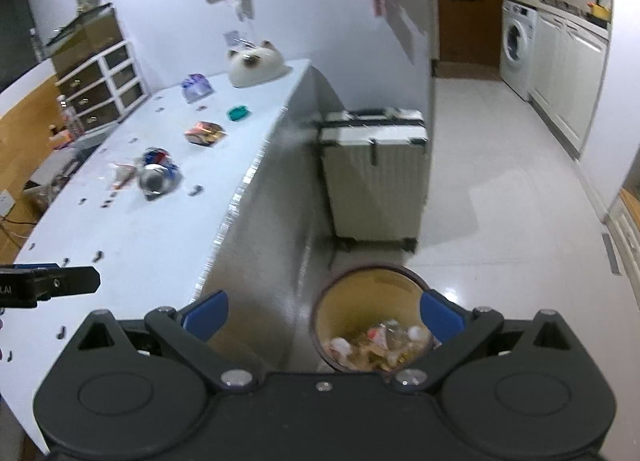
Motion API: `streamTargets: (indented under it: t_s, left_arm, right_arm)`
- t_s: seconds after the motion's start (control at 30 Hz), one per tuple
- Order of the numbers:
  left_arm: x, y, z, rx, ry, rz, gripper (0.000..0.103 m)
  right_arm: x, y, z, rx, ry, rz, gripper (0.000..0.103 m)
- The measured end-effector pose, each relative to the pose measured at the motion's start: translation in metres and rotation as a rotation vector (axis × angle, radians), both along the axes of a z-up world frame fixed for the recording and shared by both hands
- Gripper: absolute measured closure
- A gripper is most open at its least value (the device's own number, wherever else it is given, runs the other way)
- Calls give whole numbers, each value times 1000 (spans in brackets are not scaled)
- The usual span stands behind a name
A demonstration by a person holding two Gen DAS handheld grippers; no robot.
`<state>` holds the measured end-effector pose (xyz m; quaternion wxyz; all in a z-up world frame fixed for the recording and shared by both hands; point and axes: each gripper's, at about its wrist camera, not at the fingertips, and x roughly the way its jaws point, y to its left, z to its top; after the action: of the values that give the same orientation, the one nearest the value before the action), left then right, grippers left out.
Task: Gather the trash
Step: 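Raise both tools from the wastebasket back toward the table, then grasp the clear plastic bag with the left tool while the right tool grasps the Pepsi can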
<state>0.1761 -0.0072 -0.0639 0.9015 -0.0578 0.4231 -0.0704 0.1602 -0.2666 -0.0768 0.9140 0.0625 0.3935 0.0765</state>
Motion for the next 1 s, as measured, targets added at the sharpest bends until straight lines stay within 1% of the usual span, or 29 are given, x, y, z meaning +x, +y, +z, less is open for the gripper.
streamTargets:
  t_s: [0.23, 0.4, 0.53, 0.6, 0.77, 0.83, 0.9, 0.93, 1.0]
  left_arm:
    - [-1, 44, 22, -4, -54, 99, 0]
    - [16, 74, 35, 4, -93, 168, 0]
    - [42, 97, 38, 20, -110, 230, 0]
    - [59, 110, 38, 19, -111, 262, 0]
    - [105, 135, 36, -9, -127, 311, 0]
    - [123, 145, 34, -31, -147, 333, 0]
    - [141, 154, 31, -63, -158, 350, 0]
    - [151, 156, 28, -77, -156, 353, 2]
    - [169, 163, 23, -93, -160, 362, 3]
  right_arm:
    - [29, 51, 23, 0, -63, 118, 0]
    - [65, 87, 36, 27, -100, 211, 0]
    - [104, 112, 38, 56, -116, 263, 0]
    - [128, 124, 35, 71, -103, 292, 0]
    - [191, 153, 28, 114, -75, 369, 0]
    - [217, 163, 23, 130, -56, 395, 0]
    - [243, 172, 16, 156, -42, 433, 5]
    - [256, 177, 12, 168, -33, 452, 11]
    - [283, 186, 3, 193, -15, 483, 15]
